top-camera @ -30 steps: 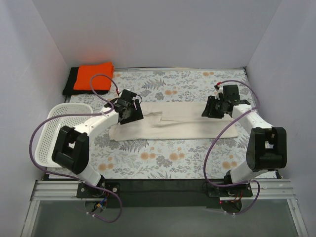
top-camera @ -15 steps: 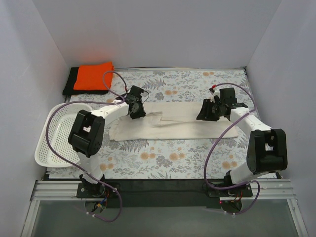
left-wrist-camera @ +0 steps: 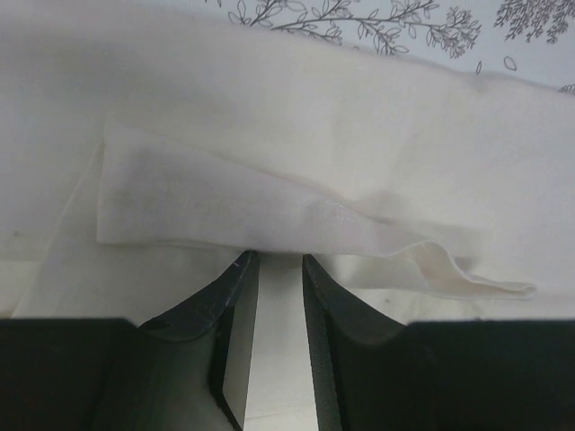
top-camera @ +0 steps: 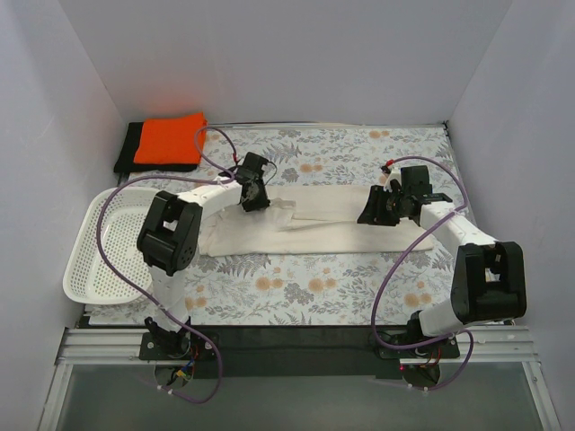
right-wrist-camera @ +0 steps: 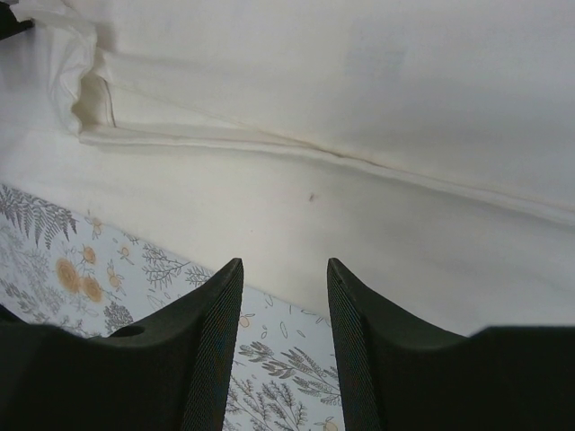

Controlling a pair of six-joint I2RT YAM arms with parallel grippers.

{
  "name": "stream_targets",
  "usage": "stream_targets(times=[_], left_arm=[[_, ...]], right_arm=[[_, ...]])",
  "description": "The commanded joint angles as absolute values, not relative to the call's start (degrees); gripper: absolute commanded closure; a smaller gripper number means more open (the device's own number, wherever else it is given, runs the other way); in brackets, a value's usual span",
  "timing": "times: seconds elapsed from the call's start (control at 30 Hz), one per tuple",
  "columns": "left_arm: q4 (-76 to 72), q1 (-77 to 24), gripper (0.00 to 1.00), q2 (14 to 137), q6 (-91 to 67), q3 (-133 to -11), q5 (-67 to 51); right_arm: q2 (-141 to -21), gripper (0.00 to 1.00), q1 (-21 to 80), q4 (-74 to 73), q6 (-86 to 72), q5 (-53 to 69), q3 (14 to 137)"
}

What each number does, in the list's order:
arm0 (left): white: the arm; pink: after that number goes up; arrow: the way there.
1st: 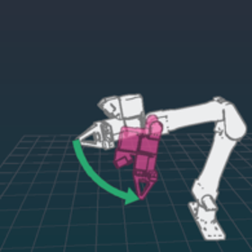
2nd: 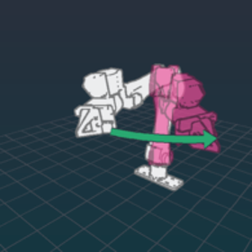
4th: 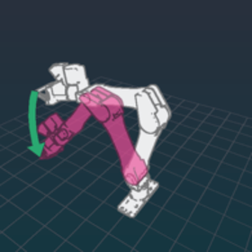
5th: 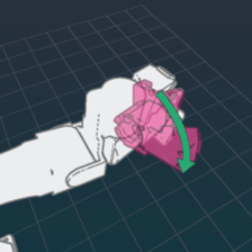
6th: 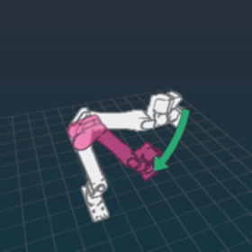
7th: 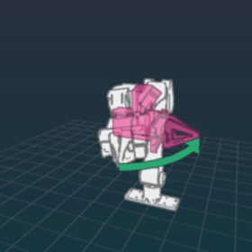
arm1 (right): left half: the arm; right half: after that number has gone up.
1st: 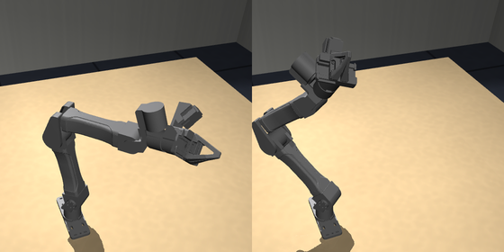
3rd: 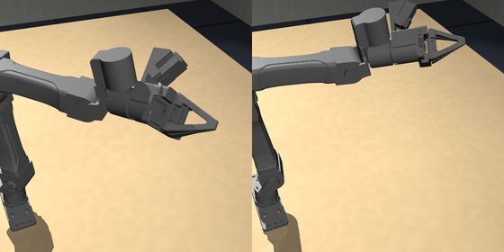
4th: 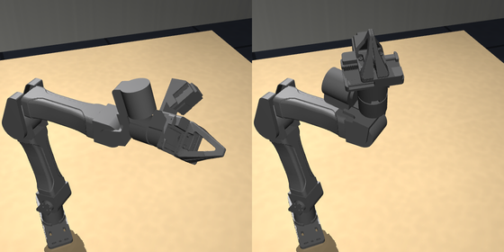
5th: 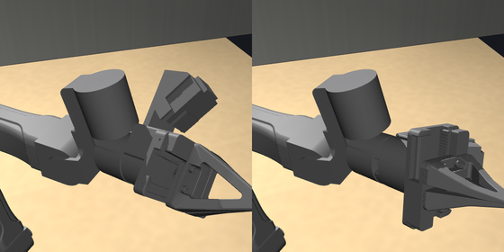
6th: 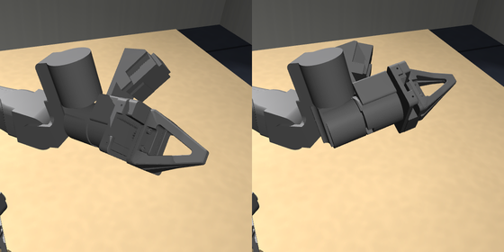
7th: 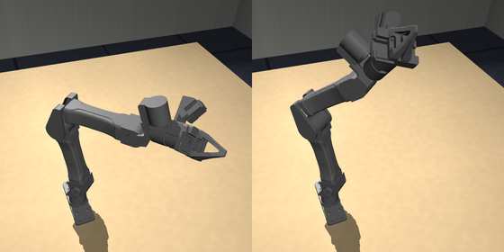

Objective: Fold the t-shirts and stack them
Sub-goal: Fold the tshirt

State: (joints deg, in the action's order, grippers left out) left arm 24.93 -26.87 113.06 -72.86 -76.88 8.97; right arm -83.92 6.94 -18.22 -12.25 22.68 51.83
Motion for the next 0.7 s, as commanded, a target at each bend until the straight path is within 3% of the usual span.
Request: stream_targets(times=[0.0, 0.33, 0.67], left_arm=[[23.73, -27.16, 0.73, 113.81, -72.16, -80.32, 11.69], [22.94, -27.07, 0.69, 120.67, -67.95, -91.39, 15.64], [20.22, -26.19, 0.40, 112.69, -66.09, -91.59, 17.58]], right_arm=[[-82.18, 0.58, 7.29, -17.40, -12.22, 23.29, 51.50], [-82.18, 0.58, 7.29, -17.67, -12.22, 23.38, 51.86], [-83.23, 0.58, 7.29, -17.93, -12.92, 23.73, 54.05]])
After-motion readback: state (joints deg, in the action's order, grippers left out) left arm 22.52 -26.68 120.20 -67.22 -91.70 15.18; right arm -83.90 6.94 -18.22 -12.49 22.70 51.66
